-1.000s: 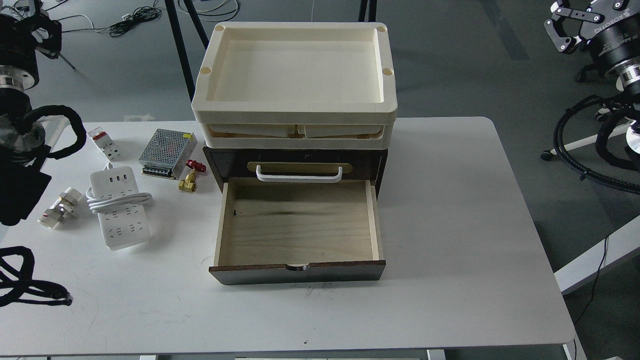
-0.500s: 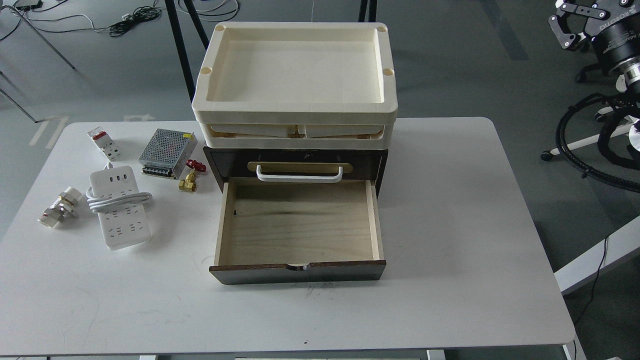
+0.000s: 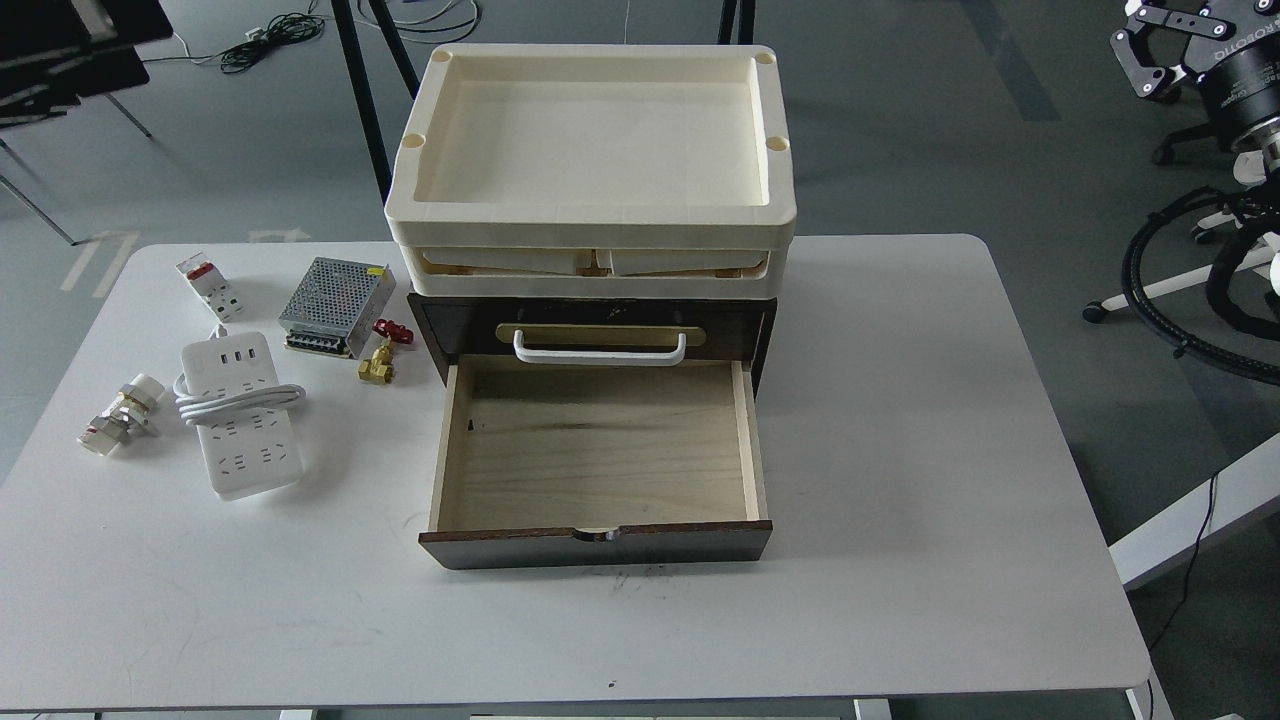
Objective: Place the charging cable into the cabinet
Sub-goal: 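Move the left gripper toward the white power strip and cable, then grasp the white power strip with coiled cable using the left gripper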
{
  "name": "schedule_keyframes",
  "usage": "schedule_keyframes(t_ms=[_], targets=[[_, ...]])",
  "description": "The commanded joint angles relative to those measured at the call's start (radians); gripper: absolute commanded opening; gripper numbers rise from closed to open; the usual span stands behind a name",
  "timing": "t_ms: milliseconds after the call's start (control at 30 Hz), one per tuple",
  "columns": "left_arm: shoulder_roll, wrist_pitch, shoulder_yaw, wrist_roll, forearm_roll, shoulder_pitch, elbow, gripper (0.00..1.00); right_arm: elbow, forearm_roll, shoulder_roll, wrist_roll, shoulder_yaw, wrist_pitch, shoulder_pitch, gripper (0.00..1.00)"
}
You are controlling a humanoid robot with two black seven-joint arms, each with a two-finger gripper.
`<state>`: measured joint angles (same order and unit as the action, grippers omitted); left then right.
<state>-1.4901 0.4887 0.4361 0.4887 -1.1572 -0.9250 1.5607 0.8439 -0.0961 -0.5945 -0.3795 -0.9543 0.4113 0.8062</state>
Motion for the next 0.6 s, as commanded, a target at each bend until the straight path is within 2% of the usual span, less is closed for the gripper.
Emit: schedule_keyframes(t_ms=[0, 133, 333, 567], targets=[[-0.001, -0.025, -0.138, 0.0, -0.296, 0.002, 0.018, 1.0, 0.0, -0.001, -0.001, -0.001, 0.0, 0.0, -0.007, 0.99], [0.054, -0.073, -0.221, 0.0, -0.557, 0.003, -0.002, 1.0, 0.0, 0.001, 0.001, -0.002, 0.002, 0.0, -0.01, 0.99], [0.215, -0.075, -0.226, 0.0, -0.745, 0.015, -0.186, 1.0, 0.0, 0.001, 0.002, -0.002, 0.0, -0.002, -0.012, 0.99], [0.413, -0.081, -0.241, 0.0, -0.886, 0.017, -0.336, 0.98, 0.0, -0.001, -0.001, -0.002, 0.0, -0.002, -0.019, 0.99]])
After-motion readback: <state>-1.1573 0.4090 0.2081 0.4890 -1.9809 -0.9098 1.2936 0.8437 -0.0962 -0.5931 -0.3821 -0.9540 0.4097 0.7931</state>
